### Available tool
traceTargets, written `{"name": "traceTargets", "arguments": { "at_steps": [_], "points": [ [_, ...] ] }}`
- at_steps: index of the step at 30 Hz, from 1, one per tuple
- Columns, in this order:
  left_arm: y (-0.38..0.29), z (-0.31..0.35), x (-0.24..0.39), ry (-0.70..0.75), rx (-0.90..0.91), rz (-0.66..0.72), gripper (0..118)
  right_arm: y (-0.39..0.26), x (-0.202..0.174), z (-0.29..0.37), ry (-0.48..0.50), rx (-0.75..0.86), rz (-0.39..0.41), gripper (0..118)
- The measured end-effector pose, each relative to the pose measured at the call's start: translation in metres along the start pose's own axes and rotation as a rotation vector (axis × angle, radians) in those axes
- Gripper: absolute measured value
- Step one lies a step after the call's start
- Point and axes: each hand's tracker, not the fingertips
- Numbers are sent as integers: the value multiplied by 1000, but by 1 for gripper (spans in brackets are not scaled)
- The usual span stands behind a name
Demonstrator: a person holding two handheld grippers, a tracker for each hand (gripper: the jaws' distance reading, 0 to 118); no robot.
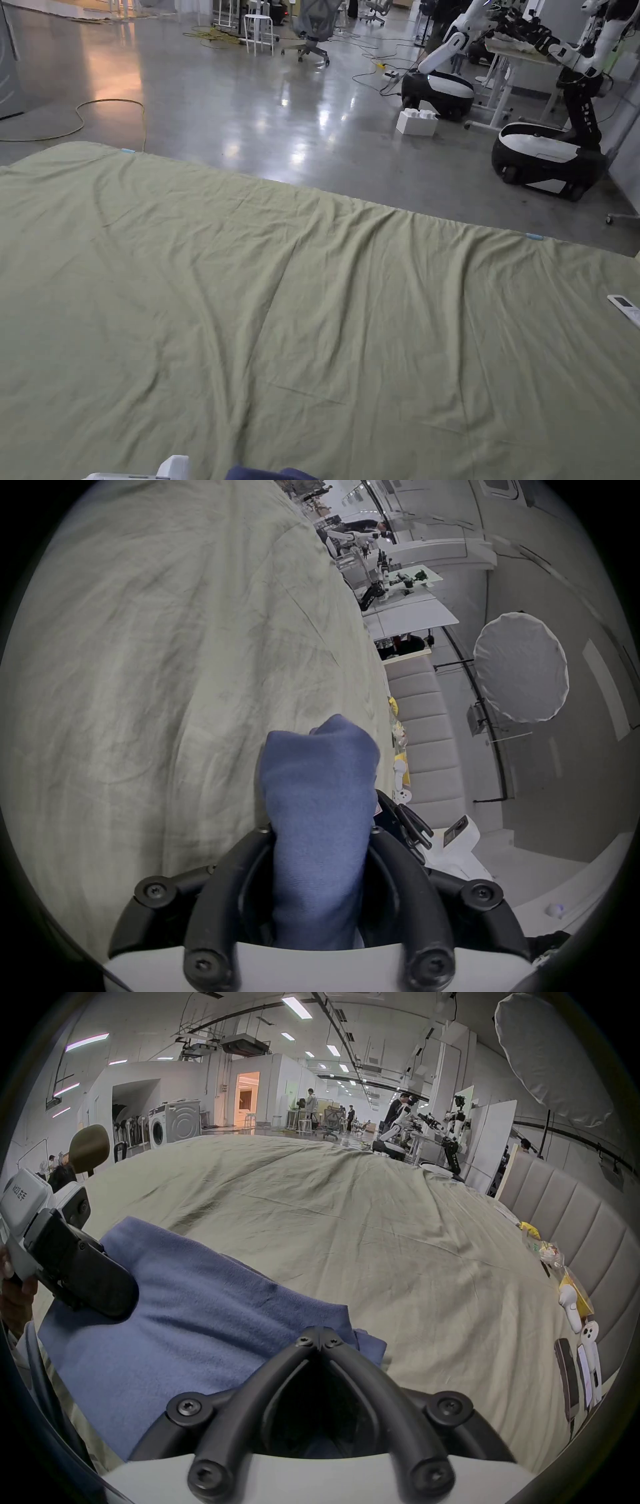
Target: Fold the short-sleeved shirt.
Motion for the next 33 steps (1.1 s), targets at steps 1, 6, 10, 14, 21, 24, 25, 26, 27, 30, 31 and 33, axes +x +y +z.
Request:
{"name": "traceTargets", "arguments": {
  "at_steps": [1, 6, 10, 14, 21, 24, 25, 26, 27, 30, 31, 33],
  "points": [
    [-1, -1, -1, -4, 3, 7, 30, 0, 0, 0, 0, 0, 0, 1],
    [-1, -1, 0, -24, 7, 21, 28, -1, 1, 0, 2, 3, -3, 1],
    [6, 9, 10, -49, -7, 18, 27, 10, 13, 9, 14, 17, -40, 1],
    [18, 36, 21, -72, 8, 2, 27, 37, 36, 26, -40, 89, -67, 1],
    [49, 113, 20, -5, 53, -14, 27, 104, 85, 56, -133, 267, -118, 1],
    [66, 153, 21, 52, 63, -47, 27, 130, 101, 68, -167, 324, -132, 1],
    [71, 166, 22, 64, 66, -50, 27, 137, 105, 72, -175, 347, -146, 1],
    [77, 184, 24, 92, 73, -50, 27, 143, 109, 75, -185, 362, -150, 1],
    [83, 197, 24, 99, 72, -57, 27, 148, 113, 78, -191, 372, -149, 1],
    [102, 245, 27, 196, 75, -76, 27, 160, 120, 85, -205, 399, -157, 1],
    [109, 263, 29, 231, 77, -80, 27, 163, 121, 87, -211, 408, -158, 1],
    [121, 294, 33, 308, 78, -88, 27, 167, 123, 90, -220, 421, -154, 1]
  ]
}}
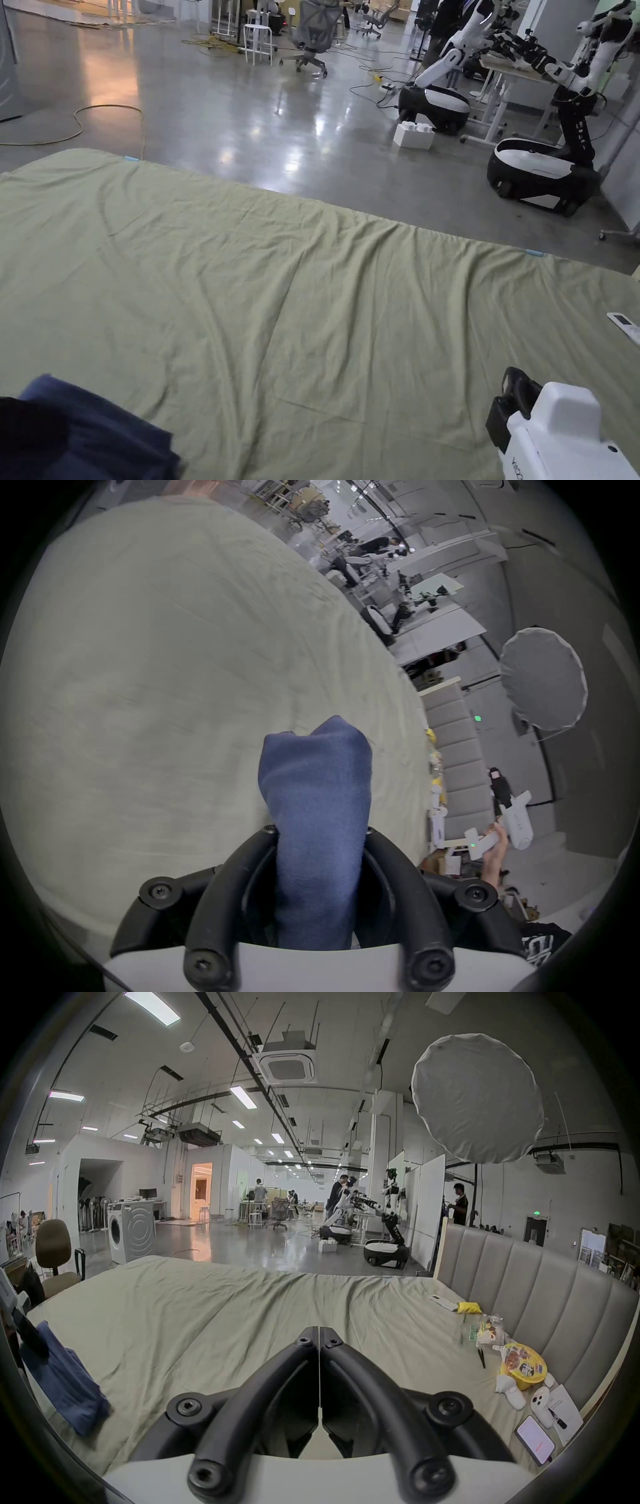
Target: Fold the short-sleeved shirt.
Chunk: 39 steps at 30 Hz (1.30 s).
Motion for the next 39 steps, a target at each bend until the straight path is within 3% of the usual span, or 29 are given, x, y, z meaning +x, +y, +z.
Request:
{"name": "traceTargets", "arguments": {
  "at_steps": [6, 14, 15, 18, 19, 25, 29, 34, 39],
  "points": [
    [20, 70, -9, 217, 6, 22, 27, 0, 1, 0, -13, 11, 10, 1],
    [36, 100, -5, 407, 26, 24, 28, -10, -3, -3, -1, -29, 14, 1],
    [53, 103, -36, 432, 21, 18, 28, -11, -3, -3, 0, -33, 16, 1],
    [65, 101, -42, 516, 8, -10, 29, -13, -5, -7, 14, -49, 14, 1],
    [42, 94, -12, 539, 25, -17, 32, -14, -6, -8, 19, -54, 10, 1],
    [29, 104, 24, 744, 110, -95, 56, -17, -7, -10, 35, -67, 15, 1],
    [28, 114, 46, 881, 169, -210, 57, -17, -6, -10, 40, -64, 9, 1],
    [13, 105, 73, 876, 281, -289, 57, -19, -6, -10, 50, -64, 0, 1],
    [-4, 66, 82, 726, 414, -372, 57, -23, -6, -8, 56, -58, -12, 1]
  ]
}}
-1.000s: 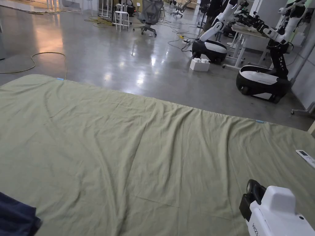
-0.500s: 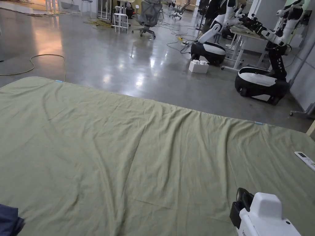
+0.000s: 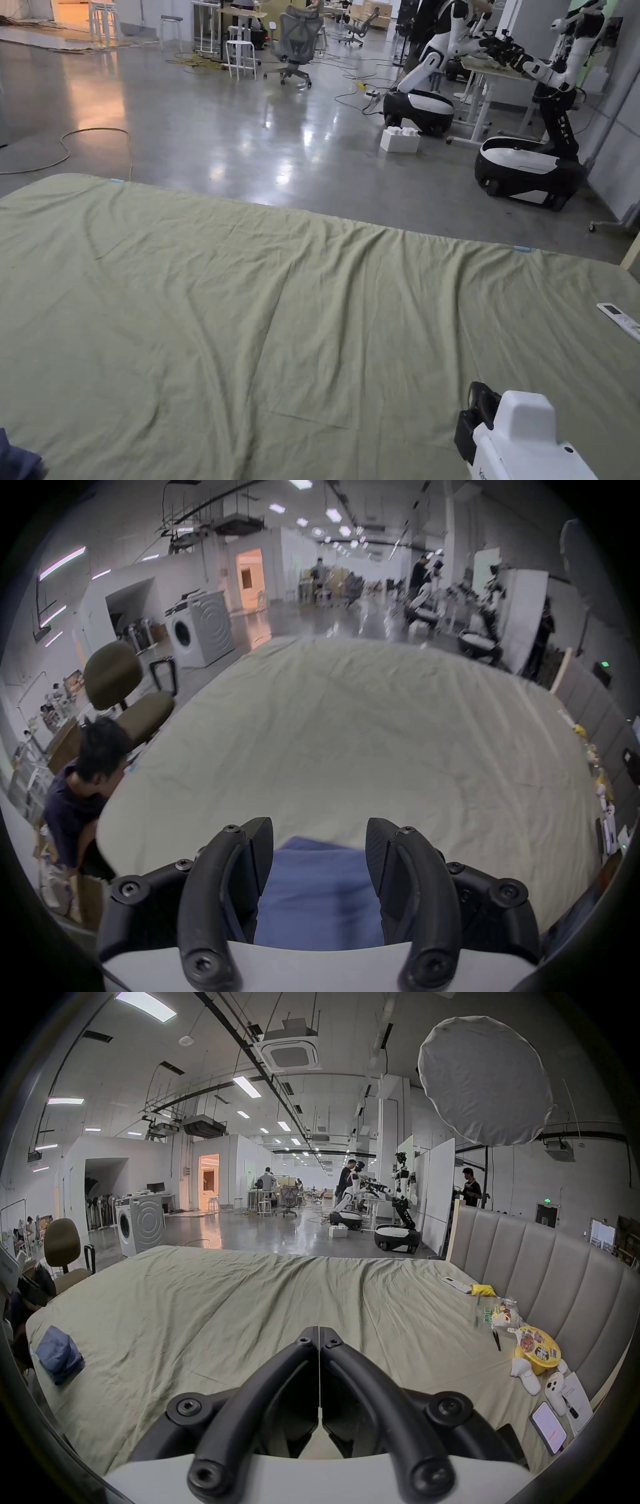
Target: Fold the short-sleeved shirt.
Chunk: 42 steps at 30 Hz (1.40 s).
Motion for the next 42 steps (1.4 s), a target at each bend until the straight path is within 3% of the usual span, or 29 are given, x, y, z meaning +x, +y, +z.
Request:
{"name": "traceTargets", "arguments": {
  "at_steps": [8, 18, 20, 23, 27, 32, 42],
  "points": [
    [-44, -30, 107, -153, 241, 17, 57, -12, -5, 4, -7, 9, -6, 1],
    [-53, -25, 237, -189, 426, -82, 55, -15, -11, 7, -9, 34, -17, 1],
    [-53, -17, 259, -180, 480, -97, 50, -13, -12, 8, -14, 42, -27, 1],
    [-49, -12, 277, -167, 519, -106, 27, -12, -12, 9, -22, 54, -43, 1],
    [-47, -4, 293, -156, 566, -100, 12, -9, -10, 10, -34, 67, -58, 1],
    [-51, 5, 304, -113, 617, -71, 8, -6, -5, 12, -49, 84, -94, 1],
    [-55, 5, 306, -114, 634, -57, 7, -3, -10, 13, -35, 112, -65, 1]
  ]
}}
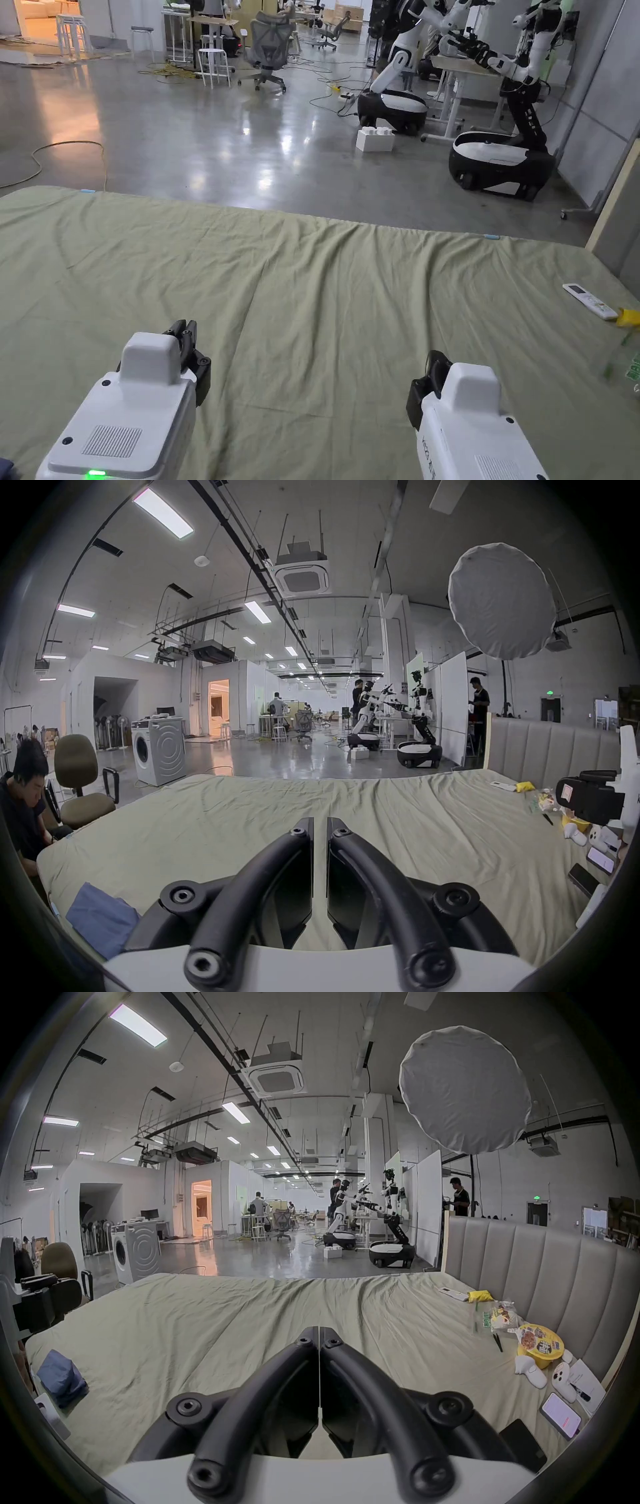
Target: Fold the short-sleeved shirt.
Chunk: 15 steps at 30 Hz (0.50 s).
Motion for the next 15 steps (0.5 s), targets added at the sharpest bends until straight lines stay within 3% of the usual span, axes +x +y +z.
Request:
{"name": "traceTargets", "arguments": {
  "at_steps": [15],
  "points": [
    [-4, 7, -2, 40, -1, 24, 7, 0, 0, 0, 2, 0, 14, 1]
  ]
}}
